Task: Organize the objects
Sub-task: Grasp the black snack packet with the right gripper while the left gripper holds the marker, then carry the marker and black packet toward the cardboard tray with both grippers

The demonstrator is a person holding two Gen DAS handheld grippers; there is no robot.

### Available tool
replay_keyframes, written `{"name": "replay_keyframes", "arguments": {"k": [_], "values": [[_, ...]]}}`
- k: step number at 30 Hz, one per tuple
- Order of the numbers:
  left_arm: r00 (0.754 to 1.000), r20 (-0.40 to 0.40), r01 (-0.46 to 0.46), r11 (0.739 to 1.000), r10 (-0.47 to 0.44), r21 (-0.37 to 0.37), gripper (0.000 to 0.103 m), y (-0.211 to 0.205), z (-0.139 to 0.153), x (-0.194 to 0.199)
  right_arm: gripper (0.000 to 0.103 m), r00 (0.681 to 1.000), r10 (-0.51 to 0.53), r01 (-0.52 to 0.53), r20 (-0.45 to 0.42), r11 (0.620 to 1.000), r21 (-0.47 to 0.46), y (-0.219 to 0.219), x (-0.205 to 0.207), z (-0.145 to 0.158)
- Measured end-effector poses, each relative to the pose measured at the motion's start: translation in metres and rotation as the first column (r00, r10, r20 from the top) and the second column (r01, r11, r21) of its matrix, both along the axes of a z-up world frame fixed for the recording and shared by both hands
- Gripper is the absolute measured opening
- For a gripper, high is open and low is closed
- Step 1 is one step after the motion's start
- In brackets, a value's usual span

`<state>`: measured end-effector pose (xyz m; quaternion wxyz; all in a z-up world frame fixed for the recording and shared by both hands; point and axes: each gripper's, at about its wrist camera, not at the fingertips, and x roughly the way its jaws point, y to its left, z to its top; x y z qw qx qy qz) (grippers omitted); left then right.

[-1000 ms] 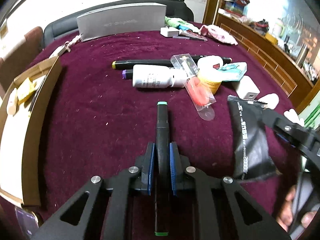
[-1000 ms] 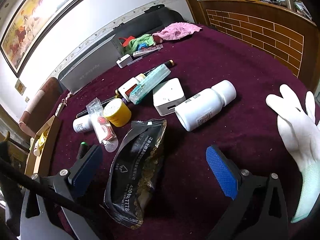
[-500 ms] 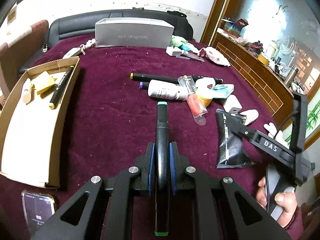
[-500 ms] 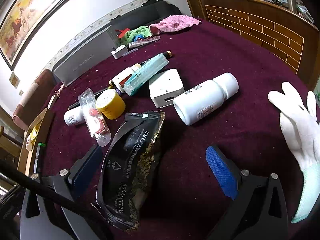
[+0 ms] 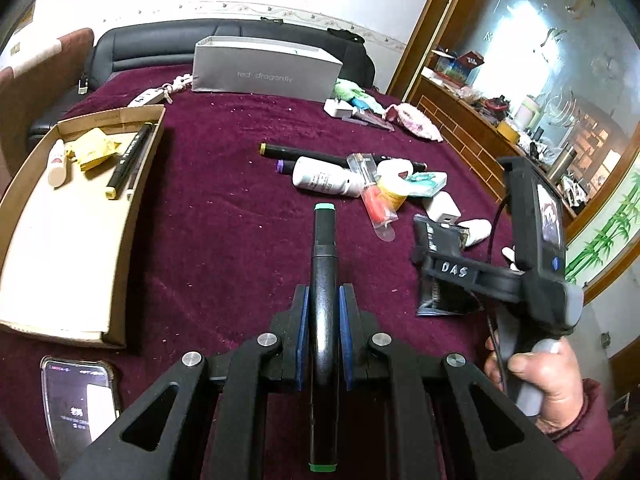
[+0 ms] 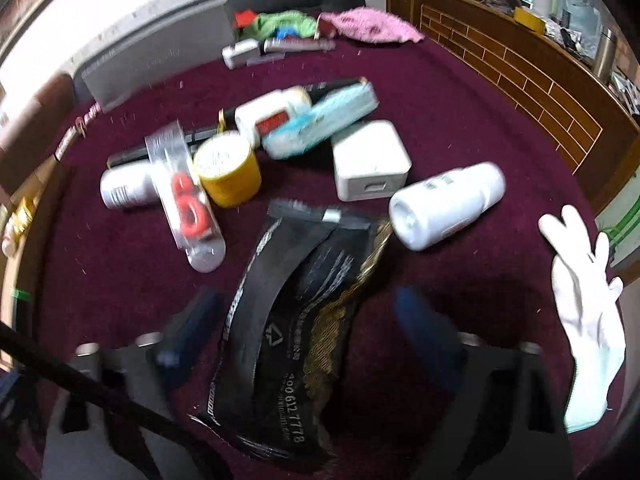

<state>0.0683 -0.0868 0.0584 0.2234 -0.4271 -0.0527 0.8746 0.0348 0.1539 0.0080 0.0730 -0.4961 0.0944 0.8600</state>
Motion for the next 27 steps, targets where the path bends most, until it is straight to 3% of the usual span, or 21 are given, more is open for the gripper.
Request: {"name": "replay_keyframes", "arguments": {"k": [2,5,16,21,22,24,26,27], "values": [[1.0,-0.005,-0.007,1.0,0.007,0.008,0.011,-0.005,0.002,0.001,0.051,1.0,-0.004,0.004,-0.007,0.999,0.051,-0.005,0.004,0.001],[1.0,-0.014,-0.024,0.999,0.025,0.031,0.011,-0.014,0.006,0.002,0.037,1.0,0.003,-0.003,-0.019,1.0,0.001,0.0,0.007,0.006],[0.995,-0.022,-0.09,0.989,0.093,0.113,0.011,-0.063,0.025,0.002,0.014,0.996,0.049,-0.061,-0.074,0.983,-0.173,0.003,0.033,0.036],[0.987,-0.052,-0.143,0.981,0.151,0.132,0.011,-0.092,0.037,0.004,0.014,0.994,0.07,-0.076,-0.081,0.994,-0.073,-0.014,0.028,0.042],[0.987,-0.052,-0.144,0.98,0.152,0.136,0.011,-0.095,0.037,0.005,0.018,0.995,0.06,-0.064,-0.079,0.997,-0.051,-0.013,0.028,0.041],[0.987,-0.051,-0.146,0.979,0.155,0.144,0.011,-0.099,0.038,0.005,0.034,0.997,0.04,-0.043,-0.06,0.998,-0.046,-0.009,0.026,0.039],[0.987,-0.049,-0.141,0.978,0.15,0.152,0.011,-0.099,0.037,0.005,0.059,0.997,0.017,-0.021,-0.069,0.999,-0.045,-0.004,0.028,0.038],[0.988,-0.047,-0.135,0.978,0.144,0.156,0.011,-0.098,0.036,0.005,0.061,0.997,0.012,-0.015,-0.072,0.999,-0.034,-0.003,0.028,0.038]]}}
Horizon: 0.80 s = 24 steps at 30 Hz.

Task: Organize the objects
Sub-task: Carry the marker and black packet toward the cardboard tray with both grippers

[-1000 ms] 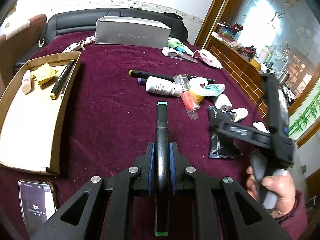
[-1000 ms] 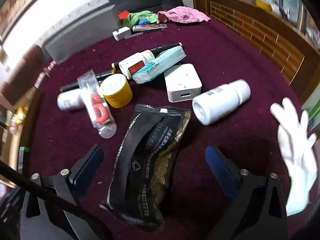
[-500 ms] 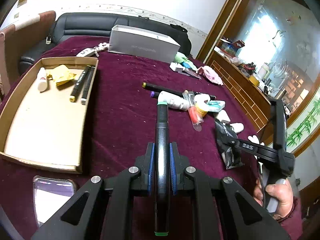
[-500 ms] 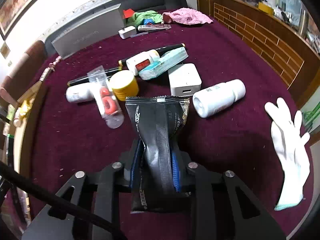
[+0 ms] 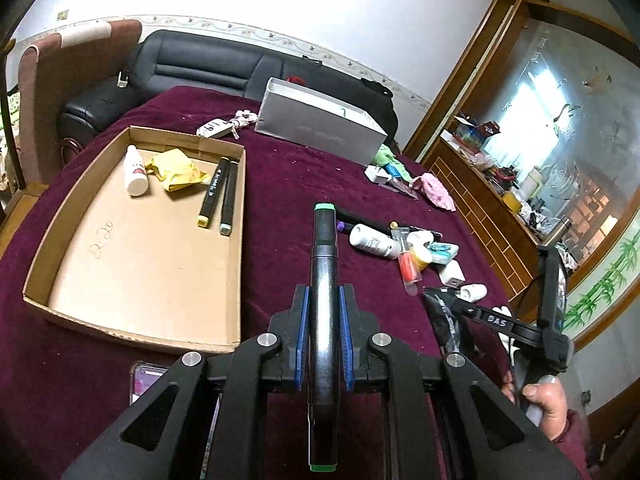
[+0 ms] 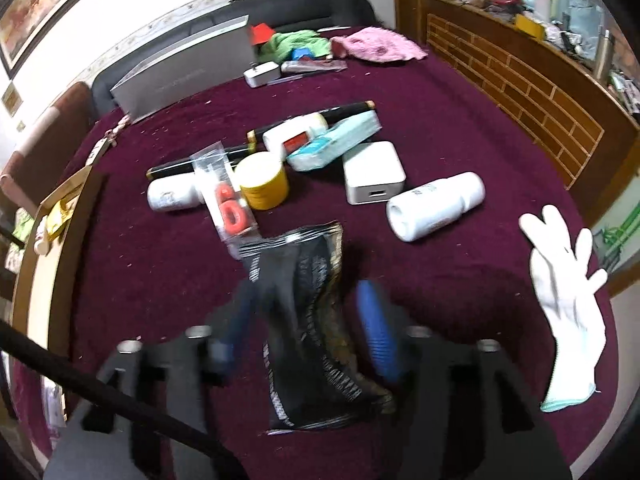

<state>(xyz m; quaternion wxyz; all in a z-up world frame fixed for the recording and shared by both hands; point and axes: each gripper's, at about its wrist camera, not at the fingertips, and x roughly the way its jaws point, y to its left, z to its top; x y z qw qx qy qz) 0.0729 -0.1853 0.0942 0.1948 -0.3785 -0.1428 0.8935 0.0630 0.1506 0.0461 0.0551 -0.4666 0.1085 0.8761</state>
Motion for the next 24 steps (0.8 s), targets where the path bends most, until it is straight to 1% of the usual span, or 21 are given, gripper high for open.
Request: {"name": "replay_keyframes", "arguments": {"k": [2,5,6,7,8,10,11,13,14,17,18,19,21,24], "values": [[1.0,0.005,0.014,1.0,-0.014,0.006,0.011,0.004,-0.002,0.0,0.063,1.0,0.018,-0.018,-0.001,1.0,0.009,-0.002,-0.003,-0.003],[1.0,0.006,0.03,1.0,-0.03,0.007,0.011,0.007,-0.002,0.001,0.063,0.998,0.053,-0.054,0.045,0.998,0.031,-0.009,-0.012,-0.017],[1.0,0.003,0.03,1.0,-0.03,0.005,0.011,0.006,-0.002,0.001,0.061,0.997,0.064,-0.066,0.051,0.997,0.03,-0.011,-0.014,-0.022],[1.0,0.001,0.028,1.0,-0.028,0.002,0.011,0.006,-0.001,0.002,0.048,0.996,0.066,-0.068,0.065,0.997,0.026,-0.011,-0.015,-0.027],[1.0,-0.001,0.023,1.0,-0.023,0.002,0.011,0.003,-0.001,0.002,0.043,0.994,0.061,-0.063,0.087,0.998,0.018,-0.01,-0.016,-0.032],[1.0,-0.004,0.007,1.0,-0.007,0.005,0.011,-0.004,0.001,0.001,0.039,0.996,0.054,-0.056,0.074,0.998,0.021,-0.009,-0.013,-0.032],[1.0,-0.004,0.002,1.0,-0.002,0.008,0.011,-0.006,0.001,0.002,0.035,0.996,0.056,-0.057,0.072,0.998,0.013,-0.007,-0.011,-0.03],[1.0,0.001,-0.009,1.0,0.009,0.022,0.011,-0.014,0.002,0.001,0.031,0.996,0.065,-0.064,0.059,0.998,-0.014,-0.004,-0.007,-0.025],[1.0,0.002,-0.012,1.0,0.012,0.024,0.011,-0.016,0.002,0.0,0.028,0.996,0.068,-0.066,0.051,0.997,-0.038,-0.001,-0.005,-0.023],[1.0,0.0,-0.025,0.999,0.025,0.034,0.012,-0.027,0.005,0.0,0.022,0.997,0.079,-0.074,0.024,0.982,-0.172,0.008,0.0,-0.017],[1.0,0.002,-0.029,0.999,0.028,0.045,0.012,-0.032,0.007,0.0,0.022,0.996,0.084,-0.079,0.013,0.972,-0.223,0.011,0.001,-0.014],[0.999,0.002,-0.036,0.998,0.036,0.053,0.011,-0.038,0.009,0.0,0.02,0.996,0.088,-0.085,0.003,0.963,-0.256,0.011,0.002,-0.012],[0.998,-0.01,-0.058,0.997,0.059,0.051,0.012,-0.05,0.015,-0.001,0.017,0.993,0.114,-0.118,-0.03,0.936,-0.331,0.007,0.002,-0.002],[0.994,-0.026,-0.109,0.993,0.11,0.042,0.012,-0.072,0.022,-0.004,0.014,0.983,0.163,-0.181,-0.08,0.904,-0.388,-0.011,-0.002,0.013]]}}
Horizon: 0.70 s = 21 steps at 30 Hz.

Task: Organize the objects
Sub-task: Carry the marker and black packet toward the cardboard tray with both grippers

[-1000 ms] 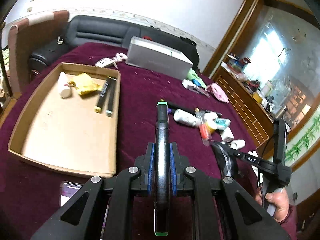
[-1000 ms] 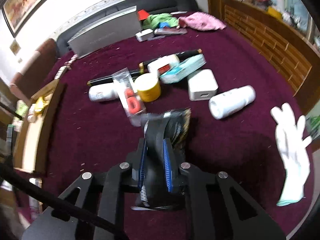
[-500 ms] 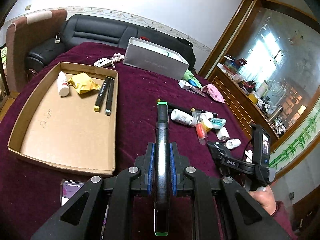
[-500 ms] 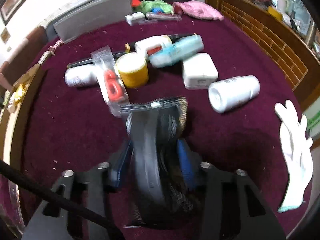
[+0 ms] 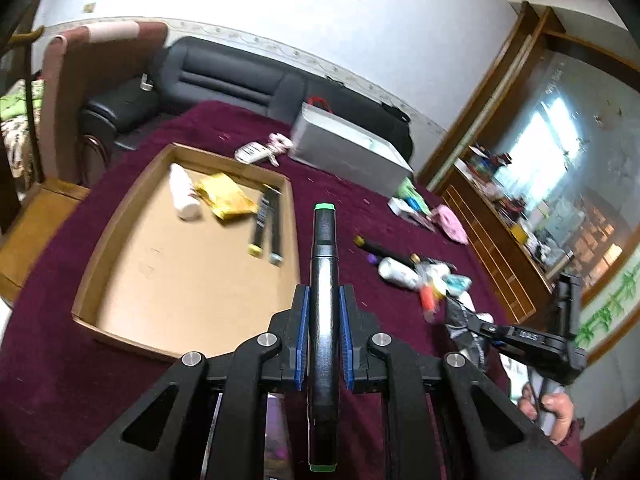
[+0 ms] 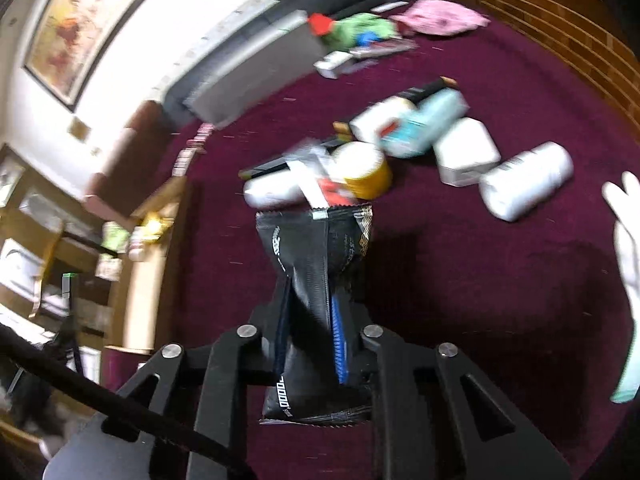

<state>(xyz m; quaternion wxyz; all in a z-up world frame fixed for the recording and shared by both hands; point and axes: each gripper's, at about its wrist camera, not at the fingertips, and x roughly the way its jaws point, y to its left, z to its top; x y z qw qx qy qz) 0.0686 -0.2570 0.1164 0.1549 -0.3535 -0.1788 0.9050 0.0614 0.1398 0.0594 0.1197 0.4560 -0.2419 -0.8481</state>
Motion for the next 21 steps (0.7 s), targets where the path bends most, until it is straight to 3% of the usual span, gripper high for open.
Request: {"name": "replay_keyframes", "arguments": {"k": [8,14,21], "values": [[0.996,-0.022,-0.092,0.994,0.091,-0.064,0.012,-0.043,0.009,-0.015,0.013,0.994,0.111,-0.112,-0.025,0.992,-0.065,-0.059,-0.029,0.021],[0.993,0.001,-0.112,0.982,0.114,-0.152,0.012,-0.065,0.007,-0.058,0.013,0.975,0.215,-0.219,-0.051,0.971,-0.092,-0.127,-0.061,0.046],[0.982,0.142,-0.098,0.981,0.123,-0.169,0.012,-0.079,-0.038,-0.121,0.013,0.955,0.295,-0.295,-0.003,0.952,-0.086,-0.214,-0.099,0.036]]}}
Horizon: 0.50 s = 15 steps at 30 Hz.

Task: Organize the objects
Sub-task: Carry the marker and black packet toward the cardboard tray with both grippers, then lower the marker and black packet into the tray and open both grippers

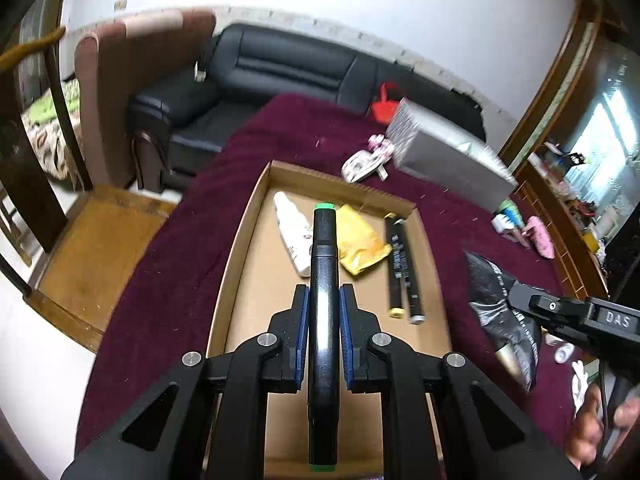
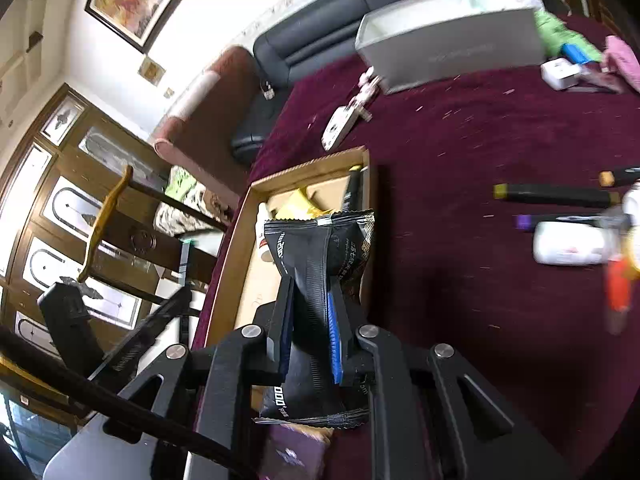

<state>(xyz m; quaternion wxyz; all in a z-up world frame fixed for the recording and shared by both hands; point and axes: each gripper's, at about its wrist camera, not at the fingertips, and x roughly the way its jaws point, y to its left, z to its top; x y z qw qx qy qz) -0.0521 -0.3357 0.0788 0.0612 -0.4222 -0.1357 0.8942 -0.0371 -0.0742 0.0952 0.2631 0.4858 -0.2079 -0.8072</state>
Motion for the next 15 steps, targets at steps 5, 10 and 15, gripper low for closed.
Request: {"name": "replay_keyframes", "arguments": {"k": [5,10,15], "values": [[0.997,0.073,-0.023,1.0,0.023,0.001,0.012,-0.005,-0.026,-0.035,0.013,0.998,0.018,-0.02,0.067,0.999,0.034,-0.046,-0.027,-0.024],[0.994,0.105,-0.033,0.999,0.037,-0.037,0.012,-0.004,-0.041,-0.059,0.013,0.995,0.022,-0.033,0.093,0.993,0.114,-0.078,-0.045,-0.043],[0.992,0.12,-0.037,0.998,0.044,-0.053,0.012,-0.003,-0.049,-0.072,0.013,0.995,0.016,-0.032,0.102,0.986,0.161,-0.093,-0.052,-0.056]]}}
